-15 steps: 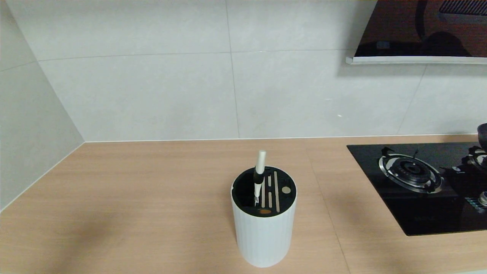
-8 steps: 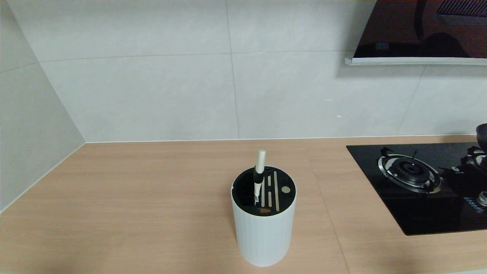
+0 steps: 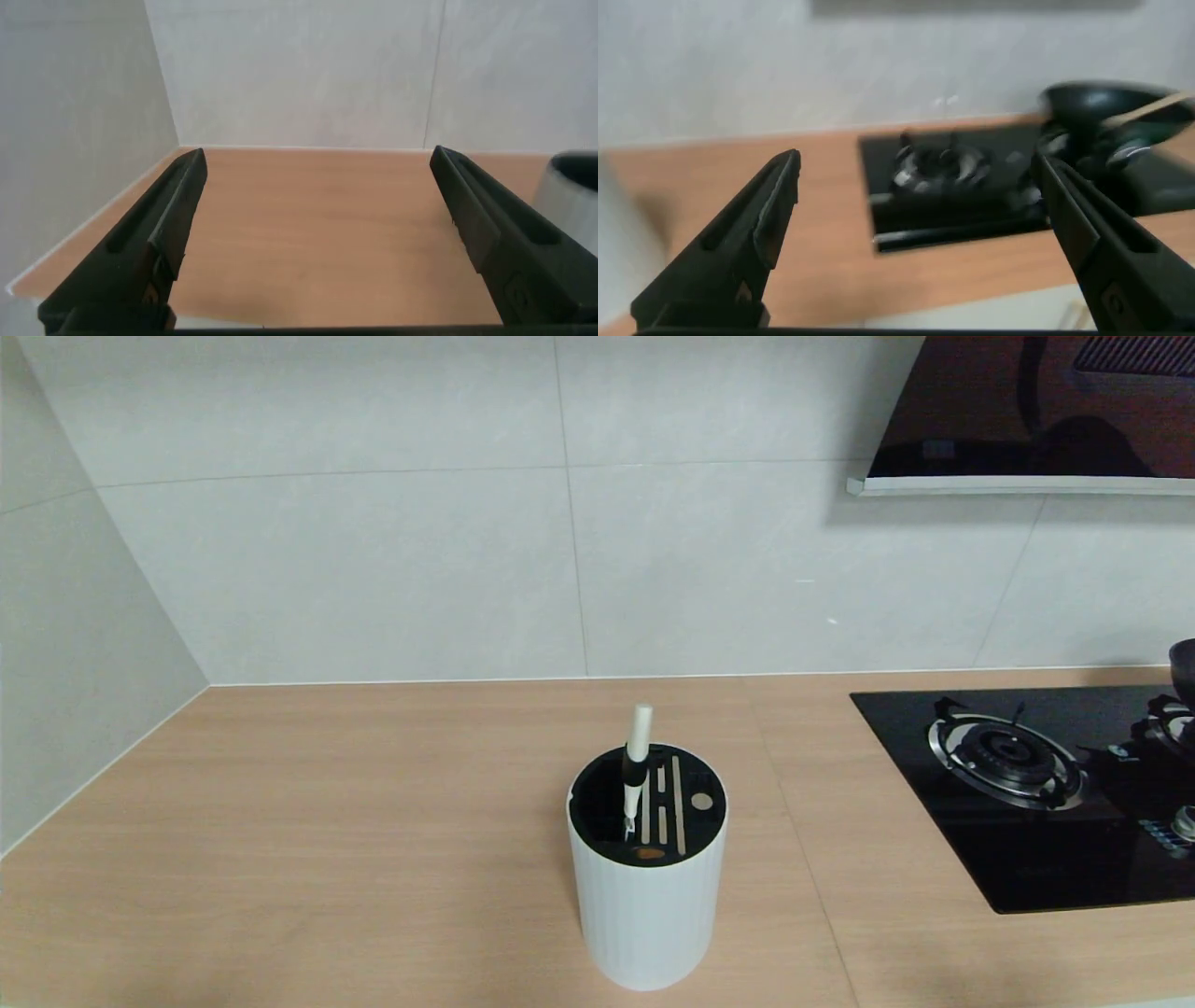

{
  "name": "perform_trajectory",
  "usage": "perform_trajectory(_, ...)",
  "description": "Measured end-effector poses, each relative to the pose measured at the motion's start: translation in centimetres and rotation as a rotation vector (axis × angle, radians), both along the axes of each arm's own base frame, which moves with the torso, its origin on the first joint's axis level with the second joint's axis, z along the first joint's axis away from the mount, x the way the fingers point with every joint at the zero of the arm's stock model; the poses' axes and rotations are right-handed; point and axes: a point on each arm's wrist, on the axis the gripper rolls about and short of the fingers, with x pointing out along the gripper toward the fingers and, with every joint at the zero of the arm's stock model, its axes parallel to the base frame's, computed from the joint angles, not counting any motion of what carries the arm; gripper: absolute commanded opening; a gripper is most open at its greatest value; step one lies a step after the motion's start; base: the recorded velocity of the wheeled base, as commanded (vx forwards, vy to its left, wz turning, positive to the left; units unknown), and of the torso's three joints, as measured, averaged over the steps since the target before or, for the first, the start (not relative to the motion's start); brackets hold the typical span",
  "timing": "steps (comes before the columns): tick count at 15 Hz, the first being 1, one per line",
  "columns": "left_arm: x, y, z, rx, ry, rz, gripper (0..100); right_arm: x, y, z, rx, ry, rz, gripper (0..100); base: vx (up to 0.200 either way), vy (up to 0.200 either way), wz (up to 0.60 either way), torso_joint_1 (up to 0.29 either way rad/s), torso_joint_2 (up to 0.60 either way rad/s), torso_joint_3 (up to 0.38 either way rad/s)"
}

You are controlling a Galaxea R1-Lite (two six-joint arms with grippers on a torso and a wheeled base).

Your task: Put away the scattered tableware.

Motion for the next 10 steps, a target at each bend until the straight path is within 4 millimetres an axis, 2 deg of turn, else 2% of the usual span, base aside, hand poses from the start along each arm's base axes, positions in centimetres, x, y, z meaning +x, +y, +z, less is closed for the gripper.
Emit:
perform_trajectory(1, 0.6, -0.1, -1.2, -0.001, 0.014, -0.023, 100, 0.3, 0.0, -1.0, -0.001, 0.039, 0.019, 100, 0.0, 0.0, 0.0, 0.0, 0.0, 0.0)
perform_trajectory(4, 1.4, -0.1, -4.1, -0.024, 0.2, -0.044, 100, 0.7, 0.1, -3.2, 0.0, 0.203, 0.026, 100, 0.0, 0.0, 0.0, 0.0, 0.0, 0.0)
perform_trajectory(10, 1.5, -0.3, -4.8, -0.047, 0.254, -0.12, 100, 0.7, 0.1, -3.3, 0.006, 0.212, 0.03, 100, 0.0, 0.0, 0.0, 0.0, 0.0, 0.0)
